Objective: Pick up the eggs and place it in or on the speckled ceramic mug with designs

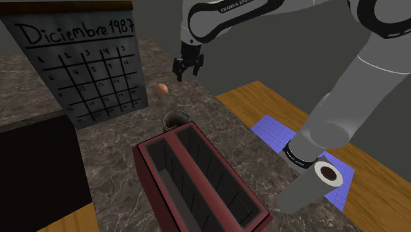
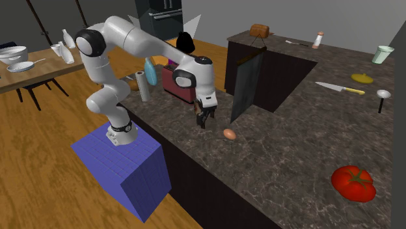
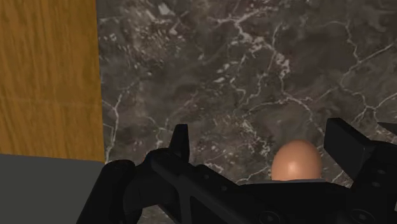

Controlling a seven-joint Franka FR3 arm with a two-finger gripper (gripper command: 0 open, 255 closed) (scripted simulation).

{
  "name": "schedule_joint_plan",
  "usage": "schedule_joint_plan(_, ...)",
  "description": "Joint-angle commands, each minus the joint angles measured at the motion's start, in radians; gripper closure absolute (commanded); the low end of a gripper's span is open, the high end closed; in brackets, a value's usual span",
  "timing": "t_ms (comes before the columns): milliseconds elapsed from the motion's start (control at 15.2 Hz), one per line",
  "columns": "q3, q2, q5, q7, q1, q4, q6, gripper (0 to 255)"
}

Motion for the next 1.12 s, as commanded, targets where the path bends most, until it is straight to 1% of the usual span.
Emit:
schedule_joint_plan(0,0.006,0.068,-0.009,0.028,0.007,0.054,0.021,0)
schedule_joint_plan(264,0.014,0.216,-0.035,0.091,0.032,0.193,0.041,0)
schedule_joint_plan(528,0.013,0.355,-0.058,0.142,0.061,0.343,0.041,0)
schedule_joint_plan(1056,0.008,0.412,-0.069,0.149,0.068,0.323,0.119,0)
